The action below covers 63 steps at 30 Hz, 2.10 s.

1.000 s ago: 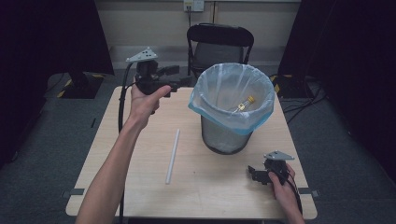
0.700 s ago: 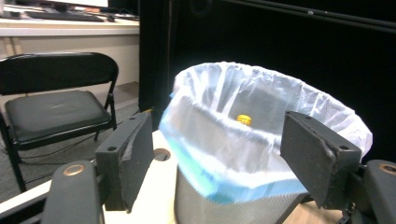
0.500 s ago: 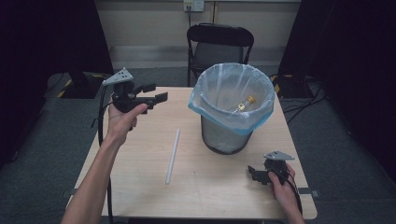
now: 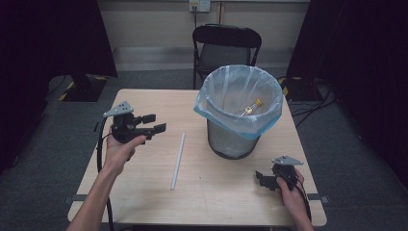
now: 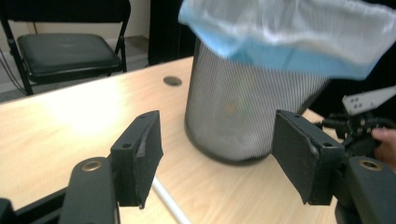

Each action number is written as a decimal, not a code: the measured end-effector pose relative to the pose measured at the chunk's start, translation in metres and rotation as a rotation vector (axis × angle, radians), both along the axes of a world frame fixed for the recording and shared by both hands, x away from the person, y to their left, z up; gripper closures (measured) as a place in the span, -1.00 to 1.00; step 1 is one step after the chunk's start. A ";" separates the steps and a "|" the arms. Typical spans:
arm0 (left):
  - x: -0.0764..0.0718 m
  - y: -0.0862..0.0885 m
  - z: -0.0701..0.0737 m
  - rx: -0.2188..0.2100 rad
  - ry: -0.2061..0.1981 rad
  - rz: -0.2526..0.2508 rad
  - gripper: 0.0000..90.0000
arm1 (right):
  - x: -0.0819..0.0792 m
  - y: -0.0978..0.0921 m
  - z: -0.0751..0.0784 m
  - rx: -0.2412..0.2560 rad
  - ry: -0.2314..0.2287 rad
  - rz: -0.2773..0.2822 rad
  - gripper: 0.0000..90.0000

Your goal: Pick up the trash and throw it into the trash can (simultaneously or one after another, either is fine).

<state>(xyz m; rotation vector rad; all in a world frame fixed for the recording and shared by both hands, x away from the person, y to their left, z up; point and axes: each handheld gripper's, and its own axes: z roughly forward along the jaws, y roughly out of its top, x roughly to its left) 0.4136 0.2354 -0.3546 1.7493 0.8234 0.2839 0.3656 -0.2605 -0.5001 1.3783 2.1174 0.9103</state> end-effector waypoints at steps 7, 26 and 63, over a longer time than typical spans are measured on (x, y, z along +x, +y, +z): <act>-0.018 0.000 -0.030 0.053 0.070 0.000 -0.46 | 0.000 0.000 0.000 0.000 0.000 0.000 -0.74; -0.036 -0.035 -0.124 0.247 0.280 0.025 -0.47 | 0.000 0.000 0.000 0.000 0.000 0.000 -0.74; -0.022 -0.028 -0.130 0.458 0.239 0.145 0.75 | 0.000 0.000 0.000 -0.001 -0.001 0.001 -0.74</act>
